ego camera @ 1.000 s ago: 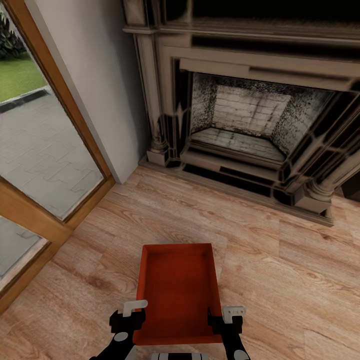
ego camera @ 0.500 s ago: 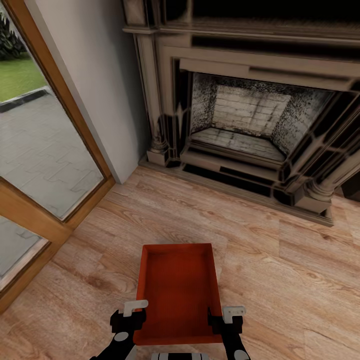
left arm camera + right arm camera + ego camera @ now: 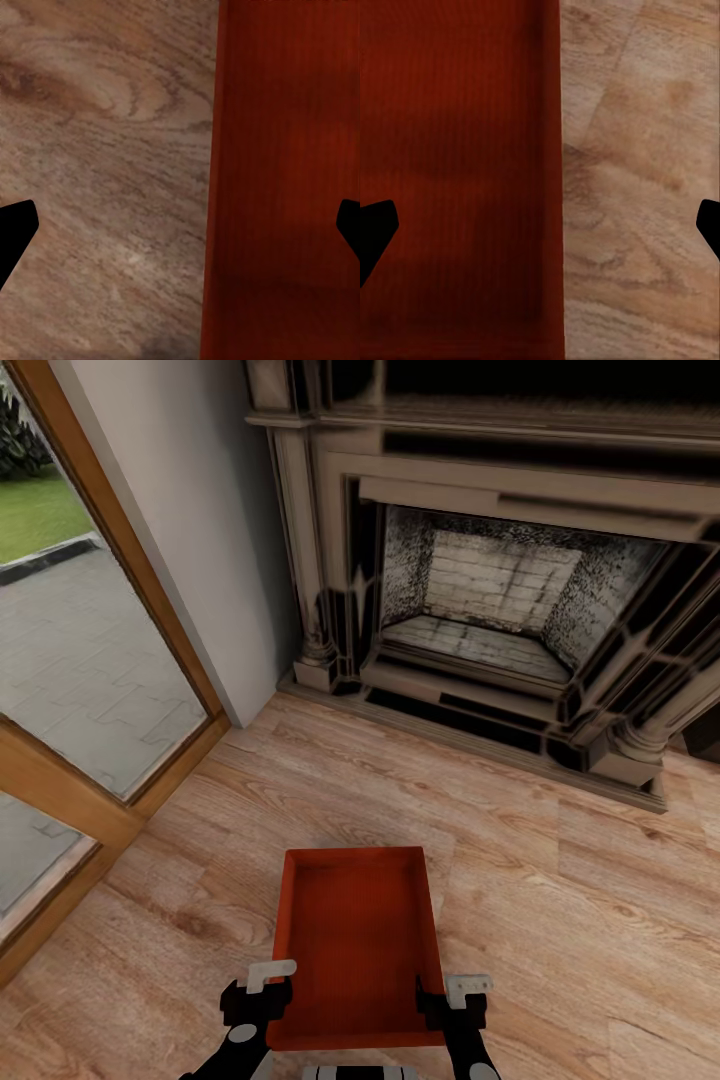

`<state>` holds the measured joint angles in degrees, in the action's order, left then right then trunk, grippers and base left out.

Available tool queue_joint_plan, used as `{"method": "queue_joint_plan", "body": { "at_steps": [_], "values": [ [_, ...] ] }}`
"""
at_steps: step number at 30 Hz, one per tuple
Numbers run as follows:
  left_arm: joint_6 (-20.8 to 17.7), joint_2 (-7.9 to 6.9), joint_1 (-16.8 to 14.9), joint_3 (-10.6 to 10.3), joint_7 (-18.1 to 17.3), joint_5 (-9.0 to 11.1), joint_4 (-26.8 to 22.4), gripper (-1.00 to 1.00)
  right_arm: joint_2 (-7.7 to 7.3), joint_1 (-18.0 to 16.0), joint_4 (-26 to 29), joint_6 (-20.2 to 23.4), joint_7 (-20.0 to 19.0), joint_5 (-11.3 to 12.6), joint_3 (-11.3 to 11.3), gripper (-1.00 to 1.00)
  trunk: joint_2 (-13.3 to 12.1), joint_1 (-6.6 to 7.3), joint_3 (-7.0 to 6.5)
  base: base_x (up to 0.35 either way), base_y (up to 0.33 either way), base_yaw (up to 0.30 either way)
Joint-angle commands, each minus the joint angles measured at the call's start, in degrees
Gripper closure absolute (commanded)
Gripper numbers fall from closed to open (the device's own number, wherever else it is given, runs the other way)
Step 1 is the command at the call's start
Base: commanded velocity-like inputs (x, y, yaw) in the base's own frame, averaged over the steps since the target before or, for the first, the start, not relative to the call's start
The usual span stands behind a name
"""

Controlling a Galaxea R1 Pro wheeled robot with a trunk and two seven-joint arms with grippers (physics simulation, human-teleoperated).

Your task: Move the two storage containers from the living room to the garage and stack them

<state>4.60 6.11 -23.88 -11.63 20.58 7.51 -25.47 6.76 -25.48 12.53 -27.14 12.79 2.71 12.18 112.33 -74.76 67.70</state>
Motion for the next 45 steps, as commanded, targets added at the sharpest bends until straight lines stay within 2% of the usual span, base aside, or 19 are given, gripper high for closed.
{"method": "queue_joint_plan", "body": {
  "at_steps": [1, 6, 22, 38, 45],
  "values": [
    [0.3, -0.04, 0.0, -0.4, 0.4, 0.6, 0.1, -1.00, 0.04, 0.0, 0.0, -0.5, 0.4, 0.3, 0.5, -1.00, 0.0, 0.01, 0.03, 0.000, 0.000, 0.000],
    [0.3, -0.04, 0.0, -0.4, 0.3, 0.7, 0.1, -1.00, 0.18, -0.1, 0.1, -1.7, 0.4, 0.1, 0.8, -1.00, 0.0, 0.01, 0.03, 0.000, 0.000, 0.000],
    [0.4, -0.05, 0.0, -0.4, 0.2, 0.7, 0.2, -1.00, 0.27, 0.0, 0.2, -2.0, 0.6, 0.6, 0.3, -1.00, 0.0, 0.01, 0.03, 0.000, 0.000, 0.032],
    [0.3, -0.04, 0.0, -0.4, 0.1, 0.6, 0.3, -1.00, -0.70, 0.0, 1.0, -2.2, -0.3, 0.3, 0.7, -1.00, 0.0, 0.01, 0.03, 0.000, 0.000, 0.008],
    [0.4, -0.04, 0.0, -0.5, 0.0, 0.5, 0.3, -1.00, -0.76, -0.1, 1.0, -2.2, -0.3, 0.9, 0.4, -1.00, 0.0, 0.01, 0.03, 0.000, 0.000, 0.000]
  ]
}}
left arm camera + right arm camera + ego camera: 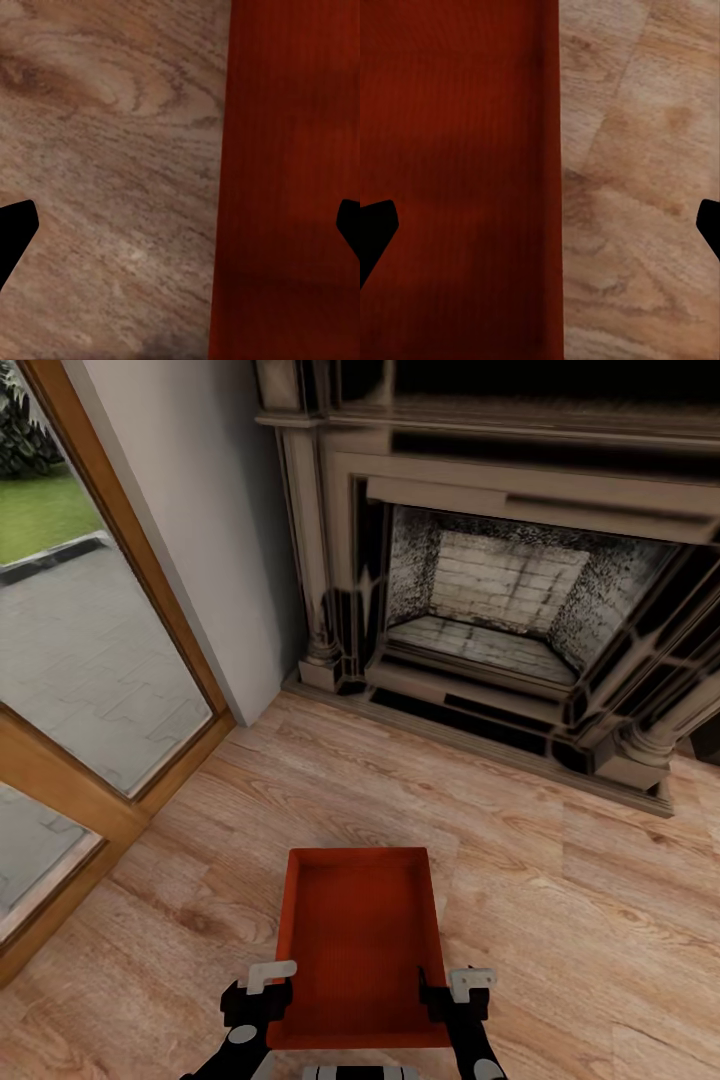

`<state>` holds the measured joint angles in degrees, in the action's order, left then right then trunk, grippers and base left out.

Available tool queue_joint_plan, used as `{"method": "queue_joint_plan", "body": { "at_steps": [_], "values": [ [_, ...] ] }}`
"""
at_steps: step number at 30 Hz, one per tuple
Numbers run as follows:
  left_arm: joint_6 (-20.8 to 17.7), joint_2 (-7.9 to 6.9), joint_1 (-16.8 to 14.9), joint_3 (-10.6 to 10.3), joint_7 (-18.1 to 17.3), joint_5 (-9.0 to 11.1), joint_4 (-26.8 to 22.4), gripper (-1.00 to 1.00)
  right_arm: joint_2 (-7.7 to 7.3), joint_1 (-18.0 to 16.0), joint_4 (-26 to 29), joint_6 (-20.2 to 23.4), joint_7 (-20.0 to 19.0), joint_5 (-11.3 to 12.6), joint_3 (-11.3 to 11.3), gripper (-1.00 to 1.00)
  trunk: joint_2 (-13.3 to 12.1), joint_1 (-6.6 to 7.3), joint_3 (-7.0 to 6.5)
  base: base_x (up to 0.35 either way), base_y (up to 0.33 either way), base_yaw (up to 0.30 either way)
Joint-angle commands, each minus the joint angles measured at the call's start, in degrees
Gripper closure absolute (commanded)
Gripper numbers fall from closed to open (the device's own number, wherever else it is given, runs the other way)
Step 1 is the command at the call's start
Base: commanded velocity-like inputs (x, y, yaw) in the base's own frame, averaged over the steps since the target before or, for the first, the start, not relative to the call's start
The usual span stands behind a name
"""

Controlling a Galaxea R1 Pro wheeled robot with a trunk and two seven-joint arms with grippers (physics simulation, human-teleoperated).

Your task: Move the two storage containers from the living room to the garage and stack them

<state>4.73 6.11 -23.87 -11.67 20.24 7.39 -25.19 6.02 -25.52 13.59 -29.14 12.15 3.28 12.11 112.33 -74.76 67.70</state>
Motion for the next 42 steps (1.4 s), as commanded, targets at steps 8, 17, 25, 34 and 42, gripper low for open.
{"method": "queue_joint_plan", "body": {
  "at_steps": [8, 17, 25, 34, 42],
  "values": [
    [0.5, 0.04, 0.0, -0.6, 0.3, 0.4, 0.0, -1.00, -0.04, 0.0, -0.1, -0.2, 0.4, 0.0, 0.5, -1.00, 0.0, 0.01, 0.03, 0.000, 0.000, 0.000],
    [0.5, 0.04, 0.0, -0.6, 0.6, 0.6, 0.0, -1.00, -0.04, 0.0, -0.1, -0.2, 0.4, -0.2, 0.5, -1.00, 0.0, 0.01, 0.03, -0.060, 0.000, 0.000],
    [0.5, 0.04, 0.0, -0.6, 0.6, 0.6, 0.0, -1.00, -0.04, 0.0, -0.1, -0.1, 0.4, -0.2, 0.5, -1.00, 0.0, 0.01, 0.03, -0.006, 0.000, 0.000],
    [0.5, 0.04, 0.0, -0.5, 0.7, 0.6, 0.0, -1.00, 0.01, 0.0, -0.1, -0.2, 0.4, 0.0, 0.5, -1.00, 0.0, 0.01, 0.03, -0.099, 0.000, 0.000],
    [0.5, 0.04, 0.0, -0.5, 0.6, 0.6, 0.0, -1.00, 0.06, 0.0, -0.1, -0.2, 0.8, 0.1, 0.5, -1.00, 0.0, 0.01, 0.03, -0.006, 0.000, 0.000]
  ]
}}
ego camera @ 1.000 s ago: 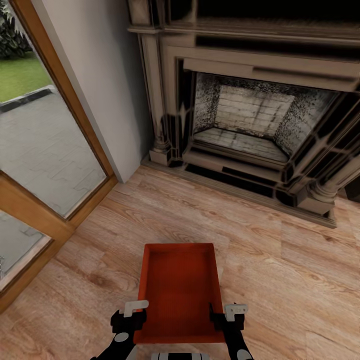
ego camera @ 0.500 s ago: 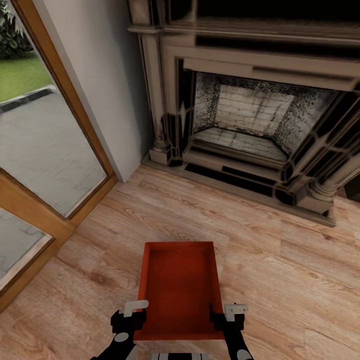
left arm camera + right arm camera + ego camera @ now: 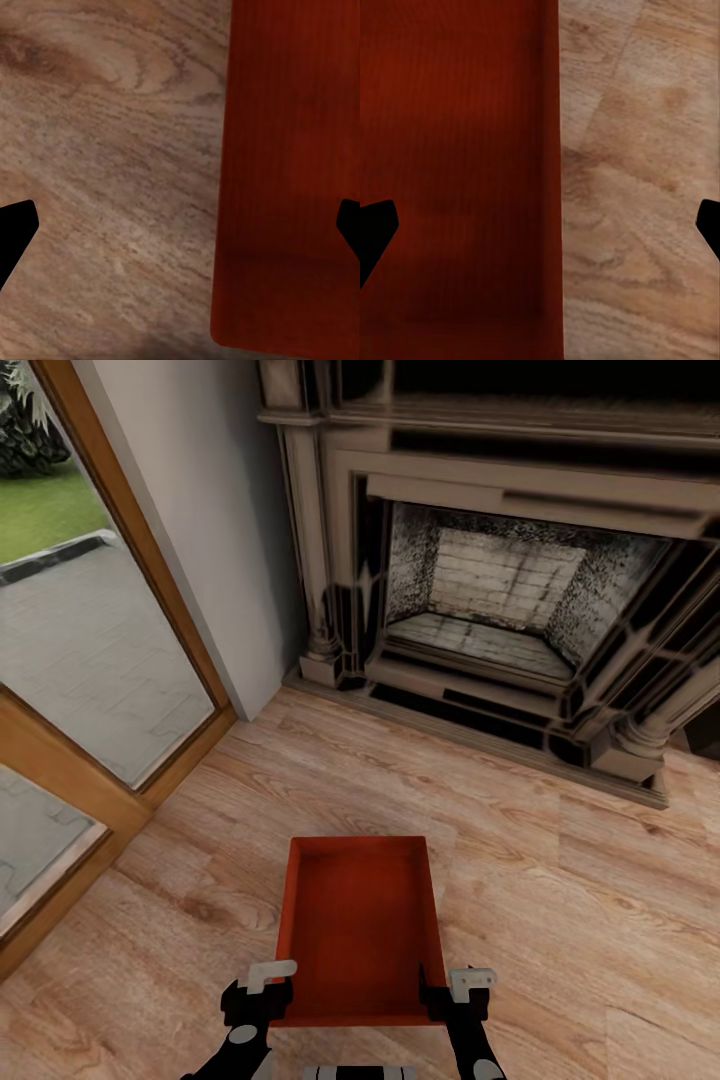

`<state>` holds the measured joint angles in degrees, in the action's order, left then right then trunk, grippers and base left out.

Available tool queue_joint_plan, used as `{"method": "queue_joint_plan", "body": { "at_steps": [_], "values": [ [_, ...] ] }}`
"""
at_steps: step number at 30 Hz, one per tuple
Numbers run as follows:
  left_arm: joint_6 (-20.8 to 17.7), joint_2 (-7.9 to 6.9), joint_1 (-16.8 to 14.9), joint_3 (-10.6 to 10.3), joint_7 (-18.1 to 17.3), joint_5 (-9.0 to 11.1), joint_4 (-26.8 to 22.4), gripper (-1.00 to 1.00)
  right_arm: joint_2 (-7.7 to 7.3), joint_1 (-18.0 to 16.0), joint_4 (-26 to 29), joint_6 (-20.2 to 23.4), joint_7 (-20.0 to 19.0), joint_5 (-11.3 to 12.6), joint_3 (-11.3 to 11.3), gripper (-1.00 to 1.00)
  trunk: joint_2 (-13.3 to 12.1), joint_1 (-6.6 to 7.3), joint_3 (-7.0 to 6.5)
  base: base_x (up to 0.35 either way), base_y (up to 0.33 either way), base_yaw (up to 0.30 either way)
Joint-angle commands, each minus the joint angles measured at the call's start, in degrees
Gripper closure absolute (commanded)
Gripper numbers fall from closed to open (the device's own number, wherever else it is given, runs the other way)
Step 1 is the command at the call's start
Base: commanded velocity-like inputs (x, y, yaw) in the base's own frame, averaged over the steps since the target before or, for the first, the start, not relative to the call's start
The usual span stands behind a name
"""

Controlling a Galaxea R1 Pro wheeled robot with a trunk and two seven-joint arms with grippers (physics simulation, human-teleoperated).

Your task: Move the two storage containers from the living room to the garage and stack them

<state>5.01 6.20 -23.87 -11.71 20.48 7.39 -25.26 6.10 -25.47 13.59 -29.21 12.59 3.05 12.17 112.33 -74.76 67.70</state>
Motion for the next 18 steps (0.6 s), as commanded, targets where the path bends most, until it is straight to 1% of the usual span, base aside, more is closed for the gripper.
{"method": "queue_joint_plan", "body": {
  "at_steps": [1, 18],
  "values": [
    [0.3, -0.06, 0.0, -0.5, 0.4, 0.6, 0.0, -1.00, -0.02, 0.0, -0.1, -0.1, 0.4, 0.3, 0.5, -1.00, 0.0, 0.01, 0.03, 0.000, 0.000, 0.000],
    [0.3, -0.04, 0.0, -0.5, 0.5, 0.6, 0.0, -1.00, 0.21, -0.1, -0.1, -0.1, 0.6, 0.2, 0.5, -1.00, 0.0, 0.01, 0.03, 0.000, 0.000, 0.000]
  ]
}}
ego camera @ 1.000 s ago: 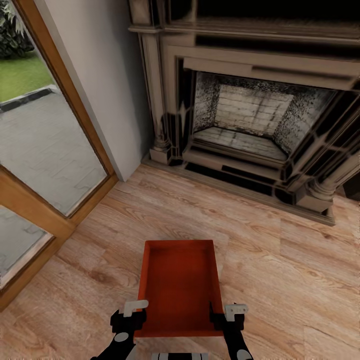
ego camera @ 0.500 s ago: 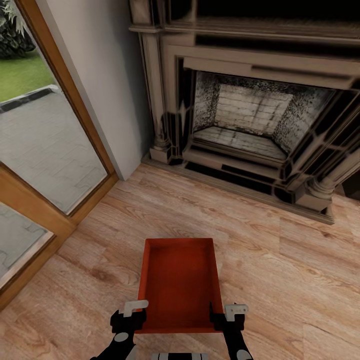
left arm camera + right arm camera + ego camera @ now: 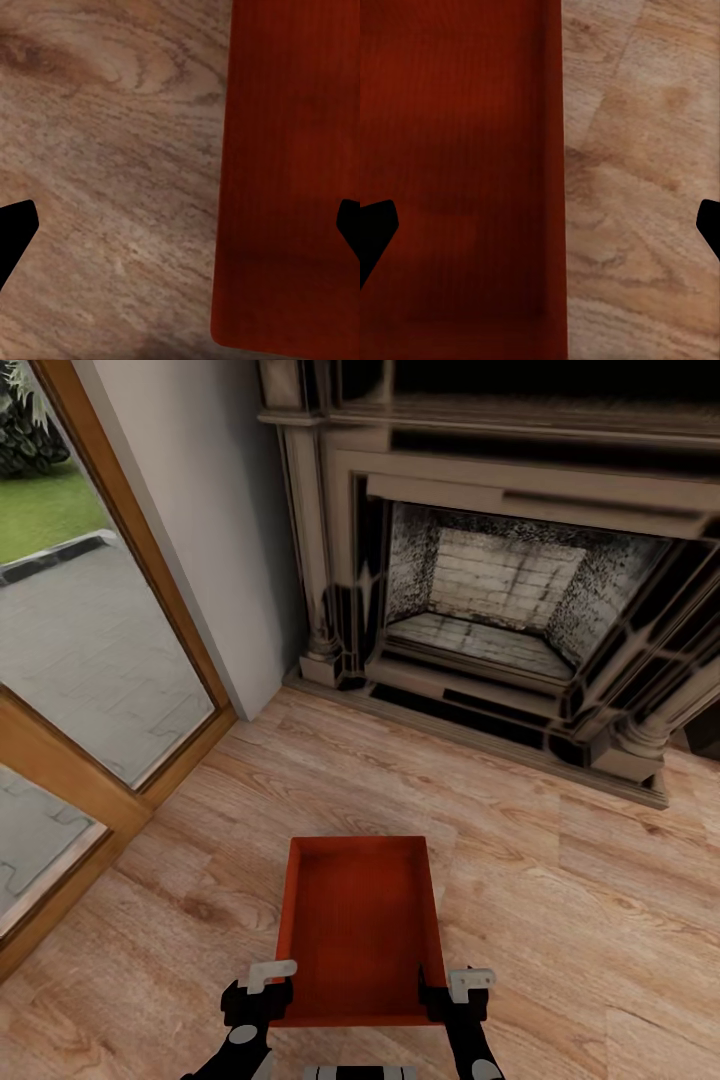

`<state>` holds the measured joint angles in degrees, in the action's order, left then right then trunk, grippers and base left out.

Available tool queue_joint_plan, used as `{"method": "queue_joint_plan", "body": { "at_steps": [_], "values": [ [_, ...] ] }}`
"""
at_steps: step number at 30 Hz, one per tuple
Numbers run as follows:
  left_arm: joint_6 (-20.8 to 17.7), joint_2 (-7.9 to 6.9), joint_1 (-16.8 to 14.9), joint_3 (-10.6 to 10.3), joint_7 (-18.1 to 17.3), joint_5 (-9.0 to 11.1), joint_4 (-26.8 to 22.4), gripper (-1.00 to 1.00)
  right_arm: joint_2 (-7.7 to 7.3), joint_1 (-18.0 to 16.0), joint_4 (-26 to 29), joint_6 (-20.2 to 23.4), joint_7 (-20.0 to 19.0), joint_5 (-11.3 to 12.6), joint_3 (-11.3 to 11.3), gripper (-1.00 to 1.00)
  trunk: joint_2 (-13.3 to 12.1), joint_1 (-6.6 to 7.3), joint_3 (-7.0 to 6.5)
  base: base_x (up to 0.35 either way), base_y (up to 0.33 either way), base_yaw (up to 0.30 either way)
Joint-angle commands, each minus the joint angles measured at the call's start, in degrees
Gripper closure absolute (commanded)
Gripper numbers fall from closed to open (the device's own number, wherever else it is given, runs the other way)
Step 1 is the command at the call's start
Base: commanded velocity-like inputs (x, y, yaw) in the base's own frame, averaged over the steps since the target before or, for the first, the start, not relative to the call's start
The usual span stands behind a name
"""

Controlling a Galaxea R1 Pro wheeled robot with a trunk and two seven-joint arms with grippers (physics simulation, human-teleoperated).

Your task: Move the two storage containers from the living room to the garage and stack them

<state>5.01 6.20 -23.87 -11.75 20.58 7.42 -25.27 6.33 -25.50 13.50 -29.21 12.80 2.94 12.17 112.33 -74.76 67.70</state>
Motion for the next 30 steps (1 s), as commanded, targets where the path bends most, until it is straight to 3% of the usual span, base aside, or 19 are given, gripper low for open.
{"method": "queue_joint_plan", "body": {
  "at_steps": [1, 4, 27, 30],
  "values": [
    [0.3, -0.04, 0.0, -0.5, 0.4, 0.6, 0.0, -1.00, -0.03, 0.0, -0.1, -0.1, 0.4, 0.3, 0.5, -1.00, 0.0, 0.01, 0.03, 0.000, 0.000, 0.000],
    [0.3, -0.04, 0.0, -0.5, 0.4, 0.6, 0.0, -1.00, -0.07, 0.0, -0.1, -0.1, 0.4, 0.3, 0.5, -1.00, 0.0, 0.01, 0.03, 0.000, 0.000, 0.000],
    [0.3, -0.10, 0.0, -0.4, 0.3, 0.6, 0.0, -1.00, -0.26, 0.0, -0.1, -0.1, 0.4, 0.6, 0.5, -1.00, 9.2, -5.05, 4.16, 0.000, 0.000, 0.000],
    [0.3, -0.08, 0.0, -0.4, 0.3, 0.6, 0.0, -1.00, -0.26, 0.0, -0.1, -0.1, 0.4, 0.6, 0.5, -1.00, 9.2, -5.05, 4.16, 0.000, 0.000, 0.000]
  ]
}}
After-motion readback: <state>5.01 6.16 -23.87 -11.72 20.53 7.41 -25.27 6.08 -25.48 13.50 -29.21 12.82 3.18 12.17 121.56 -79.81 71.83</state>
